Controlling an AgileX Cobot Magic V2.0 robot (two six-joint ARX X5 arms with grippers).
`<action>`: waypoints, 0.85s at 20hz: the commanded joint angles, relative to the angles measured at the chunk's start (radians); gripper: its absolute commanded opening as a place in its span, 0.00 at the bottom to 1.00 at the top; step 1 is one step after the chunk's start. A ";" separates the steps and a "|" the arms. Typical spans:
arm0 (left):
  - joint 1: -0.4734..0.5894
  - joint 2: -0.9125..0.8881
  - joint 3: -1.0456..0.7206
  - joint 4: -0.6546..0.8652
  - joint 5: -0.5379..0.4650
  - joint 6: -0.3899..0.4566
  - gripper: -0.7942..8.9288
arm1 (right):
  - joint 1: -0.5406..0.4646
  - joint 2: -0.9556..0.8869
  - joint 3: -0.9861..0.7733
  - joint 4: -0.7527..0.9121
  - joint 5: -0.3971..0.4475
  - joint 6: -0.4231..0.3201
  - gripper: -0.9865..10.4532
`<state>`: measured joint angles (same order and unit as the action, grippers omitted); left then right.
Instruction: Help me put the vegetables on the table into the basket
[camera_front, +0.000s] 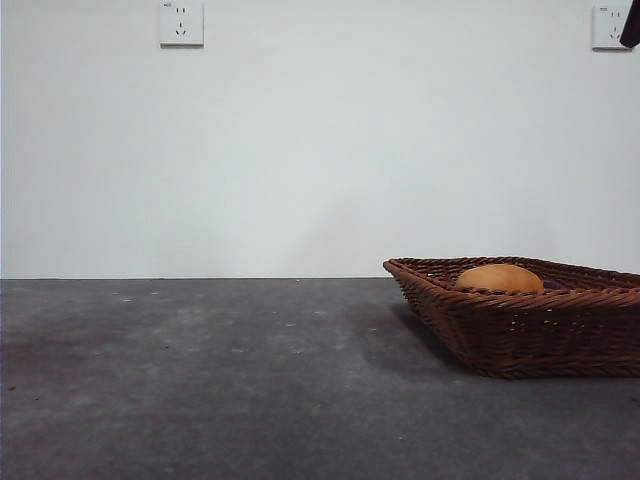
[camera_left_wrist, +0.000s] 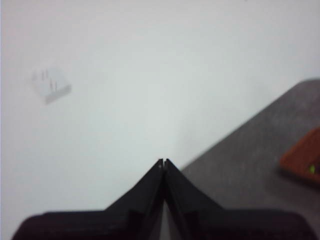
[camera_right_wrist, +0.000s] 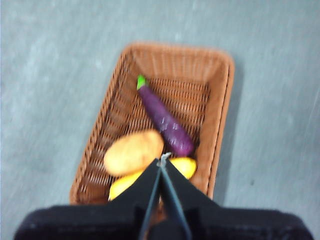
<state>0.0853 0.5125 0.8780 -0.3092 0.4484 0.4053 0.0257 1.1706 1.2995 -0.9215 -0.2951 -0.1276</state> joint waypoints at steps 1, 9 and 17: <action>0.004 -0.100 -0.220 0.081 -0.064 -0.088 0.08 | 0.001 0.005 -0.001 0.025 0.000 -0.005 0.09; 0.001 -0.355 -0.696 0.288 -0.253 -0.308 0.08 | 0.001 0.005 -0.001 0.042 0.000 -0.005 0.09; 0.001 -0.504 -0.871 0.217 -0.345 -0.394 0.08 | 0.001 0.005 -0.001 0.042 0.000 -0.005 0.09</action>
<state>0.0853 0.0139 0.0181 -0.0986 0.1062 0.0303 0.0257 1.1717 1.2995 -0.8852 -0.2951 -0.1280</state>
